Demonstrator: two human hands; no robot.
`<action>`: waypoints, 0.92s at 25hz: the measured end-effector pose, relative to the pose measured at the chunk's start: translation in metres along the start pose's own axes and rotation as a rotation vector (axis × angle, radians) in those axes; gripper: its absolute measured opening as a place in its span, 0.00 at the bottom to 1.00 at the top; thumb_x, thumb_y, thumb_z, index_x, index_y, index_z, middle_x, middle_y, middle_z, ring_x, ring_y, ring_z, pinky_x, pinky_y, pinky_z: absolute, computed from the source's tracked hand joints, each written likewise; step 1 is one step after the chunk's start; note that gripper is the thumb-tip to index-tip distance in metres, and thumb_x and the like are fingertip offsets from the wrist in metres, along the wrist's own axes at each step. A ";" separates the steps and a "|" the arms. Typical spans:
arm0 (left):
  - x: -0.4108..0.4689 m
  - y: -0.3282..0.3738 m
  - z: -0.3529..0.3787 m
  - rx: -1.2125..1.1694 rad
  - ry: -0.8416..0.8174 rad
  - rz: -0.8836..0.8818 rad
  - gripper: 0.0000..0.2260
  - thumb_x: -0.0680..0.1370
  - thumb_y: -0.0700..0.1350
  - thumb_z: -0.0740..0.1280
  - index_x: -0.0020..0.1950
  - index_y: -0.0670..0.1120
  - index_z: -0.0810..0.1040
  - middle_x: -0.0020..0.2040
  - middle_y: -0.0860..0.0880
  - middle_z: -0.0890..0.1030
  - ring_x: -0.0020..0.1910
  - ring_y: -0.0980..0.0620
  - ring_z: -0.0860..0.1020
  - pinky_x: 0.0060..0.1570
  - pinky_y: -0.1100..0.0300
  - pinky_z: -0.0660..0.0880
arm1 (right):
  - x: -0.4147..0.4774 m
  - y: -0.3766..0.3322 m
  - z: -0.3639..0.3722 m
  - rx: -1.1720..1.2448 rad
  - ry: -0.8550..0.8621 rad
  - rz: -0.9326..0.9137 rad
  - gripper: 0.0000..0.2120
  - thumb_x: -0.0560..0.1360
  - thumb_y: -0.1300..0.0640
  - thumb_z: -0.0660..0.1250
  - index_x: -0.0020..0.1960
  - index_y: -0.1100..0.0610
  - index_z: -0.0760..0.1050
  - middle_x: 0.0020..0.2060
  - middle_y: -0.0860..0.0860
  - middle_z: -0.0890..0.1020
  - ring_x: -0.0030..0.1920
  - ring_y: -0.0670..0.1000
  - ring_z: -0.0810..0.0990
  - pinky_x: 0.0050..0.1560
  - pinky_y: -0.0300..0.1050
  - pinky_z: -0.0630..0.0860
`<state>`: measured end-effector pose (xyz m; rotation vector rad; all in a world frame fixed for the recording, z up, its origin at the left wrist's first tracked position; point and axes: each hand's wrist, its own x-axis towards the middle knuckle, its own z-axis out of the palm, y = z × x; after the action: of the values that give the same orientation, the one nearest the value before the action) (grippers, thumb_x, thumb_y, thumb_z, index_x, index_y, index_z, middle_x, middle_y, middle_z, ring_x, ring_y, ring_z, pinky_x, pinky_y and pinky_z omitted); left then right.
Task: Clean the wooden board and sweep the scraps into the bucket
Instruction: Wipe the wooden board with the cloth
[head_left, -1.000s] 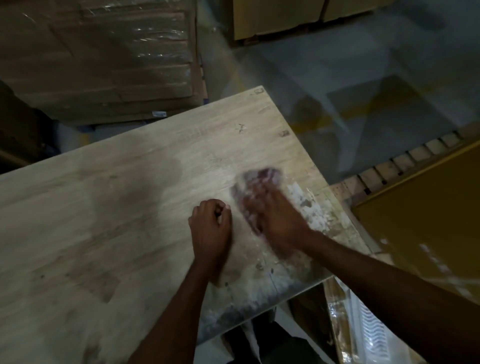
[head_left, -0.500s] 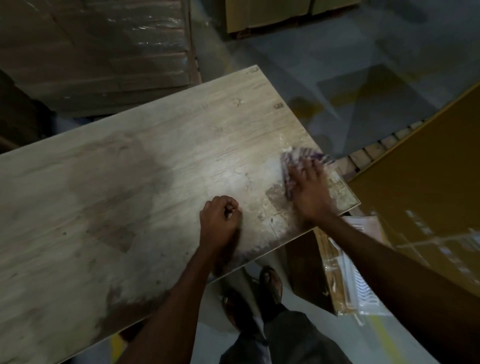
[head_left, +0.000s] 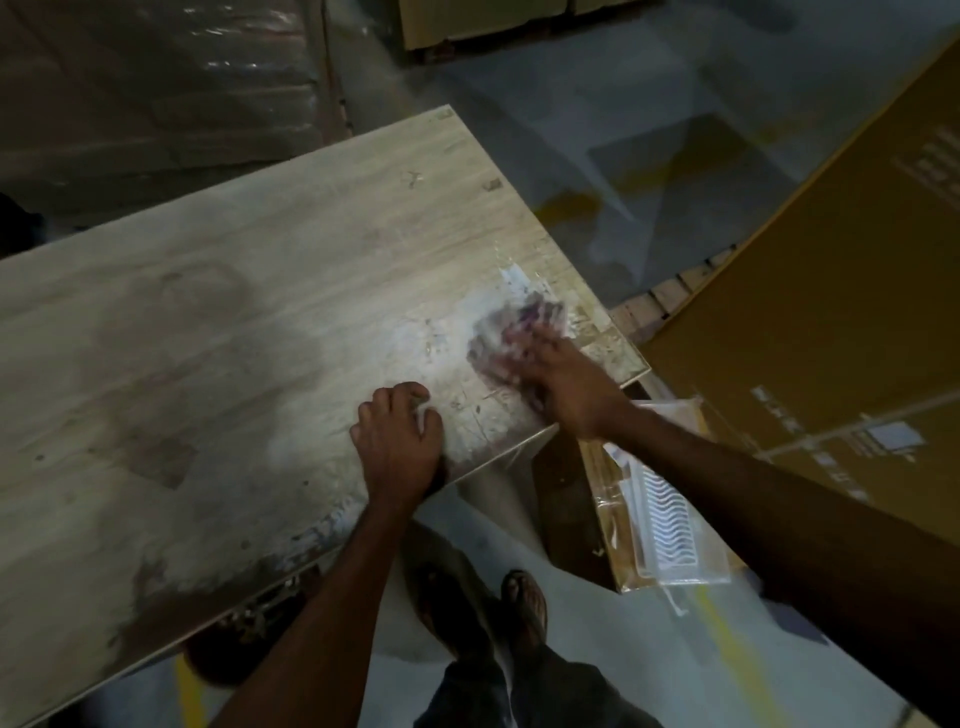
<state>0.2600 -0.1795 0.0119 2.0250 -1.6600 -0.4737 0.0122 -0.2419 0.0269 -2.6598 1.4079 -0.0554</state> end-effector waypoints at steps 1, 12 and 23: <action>-0.002 0.001 0.002 0.012 0.011 0.005 0.12 0.73 0.51 0.62 0.54 0.53 0.76 0.52 0.49 0.76 0.53 0.44 0.72 0.51 0.49 0.65 | 0.012 0.024 -0.008 0.007 0.034 0.088 0.27 0.81 0.51 0.55 0.80 0.45 0.63 0.80 0.57 0.63 0.81 0.62 0.59 0.81 0.61 0.55; -0.014 -0.010 0.004 -0.071 -0.075 0.062 0.12 0.76 0.54 0.64 0.57 0.52 0.79 0.57 0.49 0.76 0.58 0.47 0.69 0.54 0.52 0.62 | -0.073 0.009 0.015 0.076 0.150 0.562 0.32 0.76 0.61 0.61 0.79 0.47 0.65 0.80 0.56 0.64 0.81 0.63 0.58 0.81 0.63 0.54; -0.020 -0.070 -0.067 -0.748 0.342 -0.337 0.04 0.80 0.39 0.66 0.49 0.47 0.77 0.46 0.50 0.81 0.44 0.57 0.78 0.47 0.68 0.72 | 0.019 -0.171 0.024 0.238 0.134 0.443 0.28 0.77 0.54 0.61 0.77 0.49 0.68 0.77 0.59 0.68 0.77 0.65 0.65 0.77 0.59 0.63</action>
<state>0.3495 -0.1395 0.0272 1.6747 -0.7671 -0.6897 0.1656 -0.1597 0.0256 -2.1402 1.8677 -0.3373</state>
